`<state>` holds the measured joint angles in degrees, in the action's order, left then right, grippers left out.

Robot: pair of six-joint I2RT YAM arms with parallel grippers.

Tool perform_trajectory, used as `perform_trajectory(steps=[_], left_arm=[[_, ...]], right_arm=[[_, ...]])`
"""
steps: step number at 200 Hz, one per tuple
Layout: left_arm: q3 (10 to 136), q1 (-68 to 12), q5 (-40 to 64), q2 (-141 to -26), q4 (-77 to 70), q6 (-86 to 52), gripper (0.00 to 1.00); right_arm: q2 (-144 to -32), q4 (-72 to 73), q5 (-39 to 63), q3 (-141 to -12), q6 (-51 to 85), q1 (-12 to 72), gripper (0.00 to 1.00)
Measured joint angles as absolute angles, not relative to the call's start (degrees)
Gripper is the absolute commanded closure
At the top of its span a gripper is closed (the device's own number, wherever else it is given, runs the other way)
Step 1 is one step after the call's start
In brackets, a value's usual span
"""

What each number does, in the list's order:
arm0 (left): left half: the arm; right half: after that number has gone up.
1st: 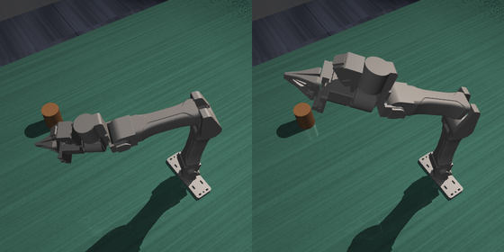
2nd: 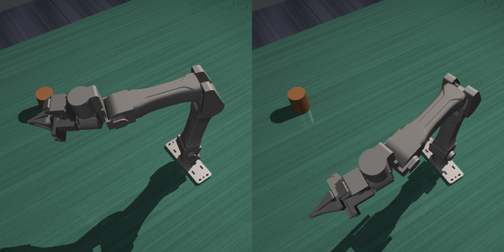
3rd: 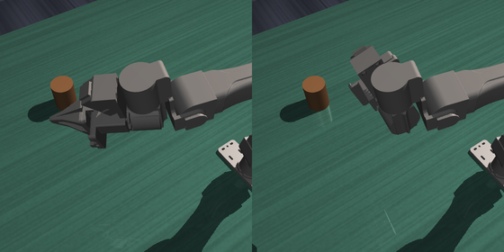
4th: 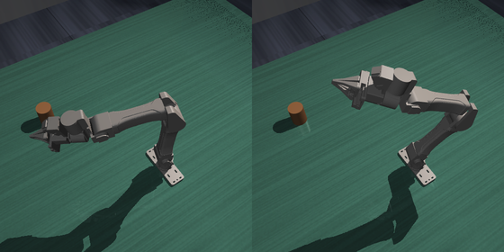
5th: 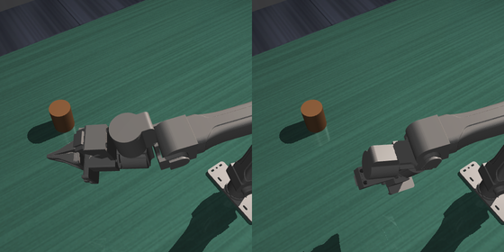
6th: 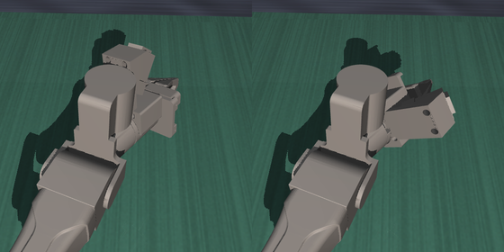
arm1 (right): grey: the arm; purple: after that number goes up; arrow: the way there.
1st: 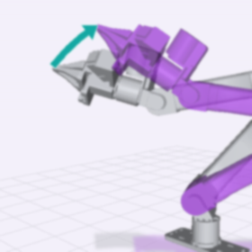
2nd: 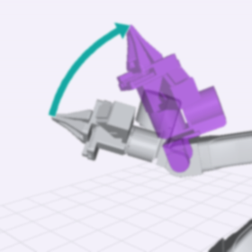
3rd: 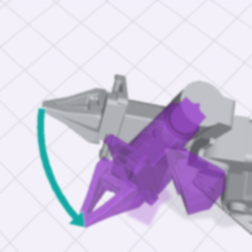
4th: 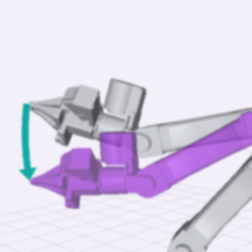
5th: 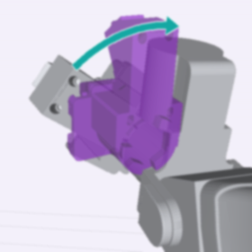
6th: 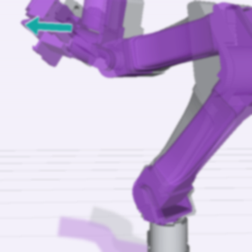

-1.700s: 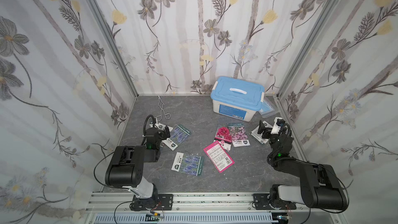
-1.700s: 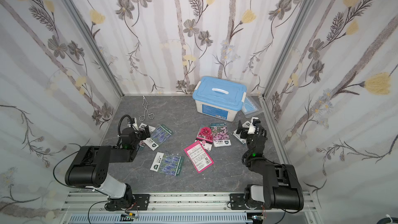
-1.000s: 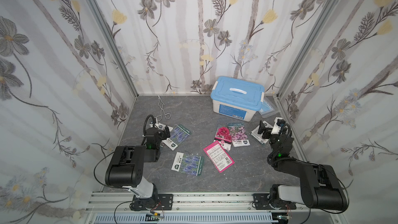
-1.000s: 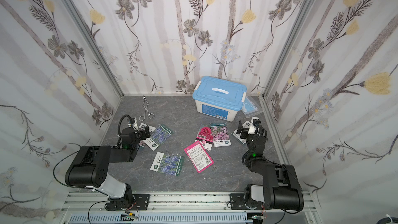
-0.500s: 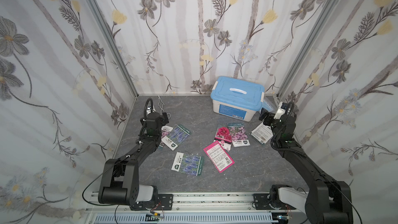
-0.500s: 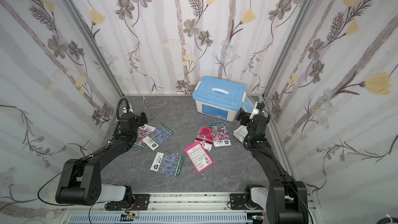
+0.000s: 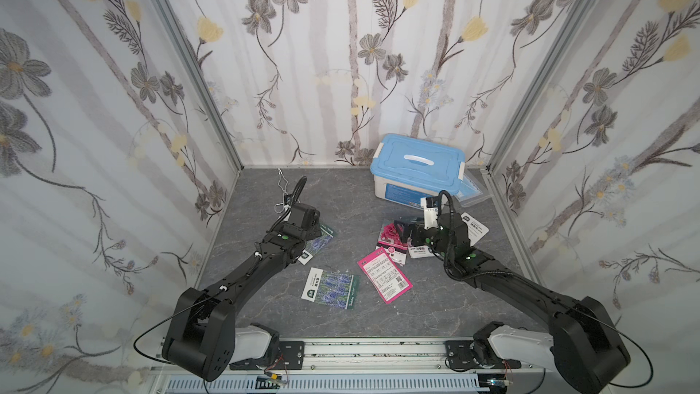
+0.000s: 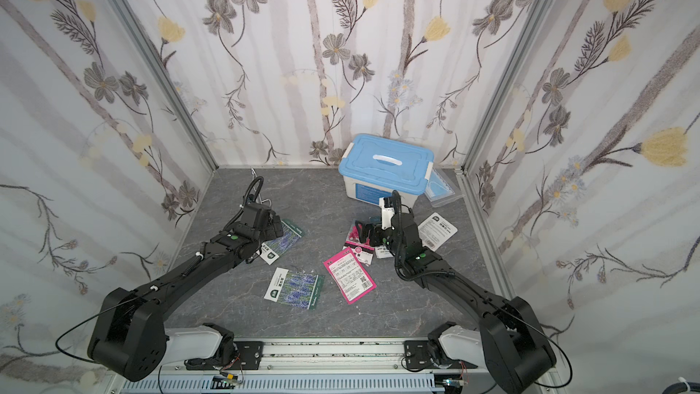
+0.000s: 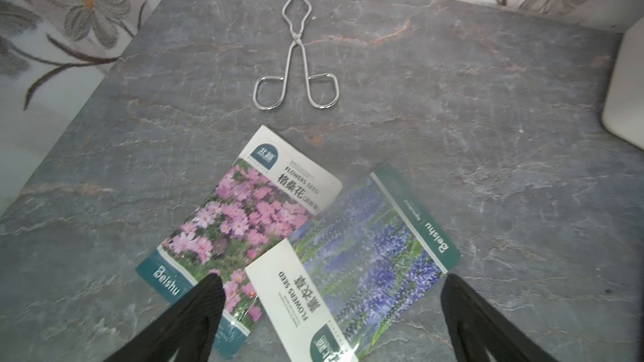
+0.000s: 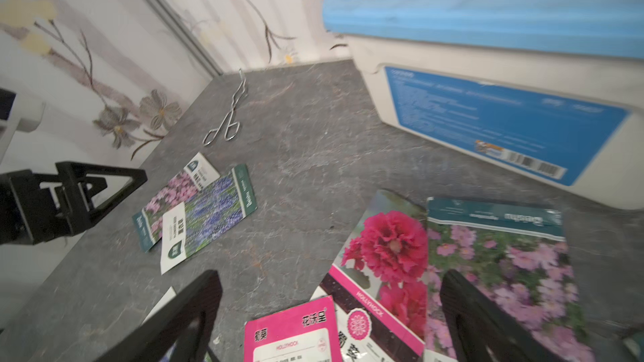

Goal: Arrange the seed packets in a row
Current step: Pick up the seed packet from the center of the board.

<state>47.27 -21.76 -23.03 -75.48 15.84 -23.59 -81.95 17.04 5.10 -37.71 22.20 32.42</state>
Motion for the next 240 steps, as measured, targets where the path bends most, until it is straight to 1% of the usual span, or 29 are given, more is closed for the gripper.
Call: perform_trajectory(steps=[43, 69, 97, 125, 147, 192, 201, 224, 235, 240], left_arm=[[54.8, -11.5, -20.6, -84.7, 22.9, -24.4, 0.00], [60.4, -4.9, -17.6, -91.3, 25.9, -23.8, 0.00], [64.3, 0.1, -13.2, -96.9, 26.9, -20.7, 0.00], [64.3, 1.5, -6.0, -99.7, 25.1, -13.7, 0.01], [66.1, 2.8, -1.0, -103.3, 24.6, -8.8, 0.08], [67.8, 5.0, 4.5, -107.2, 25.4, -2.2, 0.11], [67.2, 5.0, 5.5, -107.3, 25.6, -0.9, 0.13], [65.5, 5.4, 6.5, -106.7, 24.6, 2.0, 0.12], [64.7, 5.5, 7.0, -106.2, 24.0, 3.0, 0.15], [64.5, 5.5, 7.1, -106.0, 23.8, 3.1, 0.20]], right_arm=[[-94.4, 20.3, 8.2, -47.0, 23.2, 42.0, 0.01], [-101.0, 21.4, 10.8, -51.2, 24.4, 45.8, 0.01], [-104.4, 23.2, 15.1, -53.8, 24.4, 48.6, 0.01], [-105.3, 25.1, 17.0, -52.9, 24.1, 48.5, 0.01], [-106.3, 25.9, 19.4, -53.0, 23.3, 48.7, 0.02], [-106.9, 27.2, 21.9, -52.9, 22.6, 48.7, 0.02], [-106.9, 27.2, 22.1, -52.8, 22.2, 48.7, 0.02], [-107.2, 27.7, 22.3, -52.3, 21.8, 48.6, 0.02], [-107.4, 27.7, 22.5, -52.2, 21.6, 48.5, 0.02], [-107.5, 27.7, 22.5, -52.2, 21.6, 48.5, 0.02]])
